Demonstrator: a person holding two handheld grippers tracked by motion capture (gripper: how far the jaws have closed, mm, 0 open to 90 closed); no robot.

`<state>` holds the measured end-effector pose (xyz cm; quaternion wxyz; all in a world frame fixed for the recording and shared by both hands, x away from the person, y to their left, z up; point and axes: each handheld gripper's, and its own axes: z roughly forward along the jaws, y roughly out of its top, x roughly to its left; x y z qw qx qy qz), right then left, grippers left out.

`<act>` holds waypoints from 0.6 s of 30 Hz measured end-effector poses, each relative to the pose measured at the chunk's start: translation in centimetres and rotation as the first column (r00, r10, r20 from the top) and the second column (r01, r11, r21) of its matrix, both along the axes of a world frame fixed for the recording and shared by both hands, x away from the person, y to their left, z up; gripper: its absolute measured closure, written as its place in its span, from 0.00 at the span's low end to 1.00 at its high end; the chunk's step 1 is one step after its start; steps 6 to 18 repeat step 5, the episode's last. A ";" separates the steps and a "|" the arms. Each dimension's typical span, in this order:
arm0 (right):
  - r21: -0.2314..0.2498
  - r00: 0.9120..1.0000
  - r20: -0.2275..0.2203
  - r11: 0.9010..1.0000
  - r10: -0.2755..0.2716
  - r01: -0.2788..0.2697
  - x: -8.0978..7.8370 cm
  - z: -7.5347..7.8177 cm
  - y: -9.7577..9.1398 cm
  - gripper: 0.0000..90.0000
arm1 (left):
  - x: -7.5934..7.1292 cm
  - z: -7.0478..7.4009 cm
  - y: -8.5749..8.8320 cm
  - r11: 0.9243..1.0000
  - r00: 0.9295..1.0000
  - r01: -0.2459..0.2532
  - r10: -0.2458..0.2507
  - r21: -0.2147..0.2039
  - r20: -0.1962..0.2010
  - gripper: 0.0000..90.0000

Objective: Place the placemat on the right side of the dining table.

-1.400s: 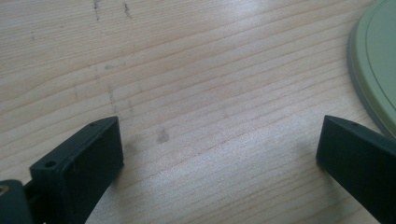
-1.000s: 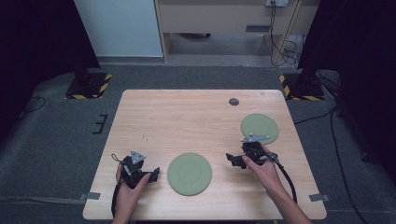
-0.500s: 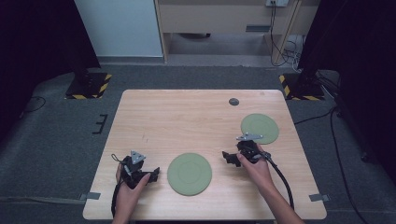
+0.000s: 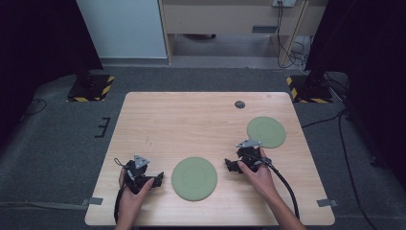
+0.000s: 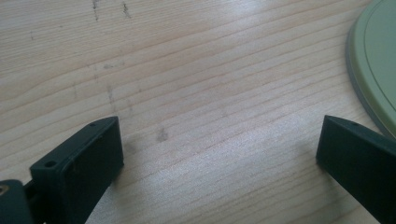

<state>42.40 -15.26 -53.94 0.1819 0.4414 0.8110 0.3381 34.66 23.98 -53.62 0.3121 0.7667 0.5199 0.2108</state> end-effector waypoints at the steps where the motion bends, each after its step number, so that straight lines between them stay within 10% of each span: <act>1: 0.000 1.000 0.000 1.000 0.000 0.000 0.0 0.0 0.0 0.02 | 0.0 0.0 0.0 1.000 1.000 0.000 0.000 0.000 0.000 0.00; 18: 0.003 1.000 -0.007 1.000 -0.017 0.017 0.0 0.0 0.0 0.01 | 0.0 0.0 0.0 1.000 1.000 0.000 0.000 0.000 0.000 0.00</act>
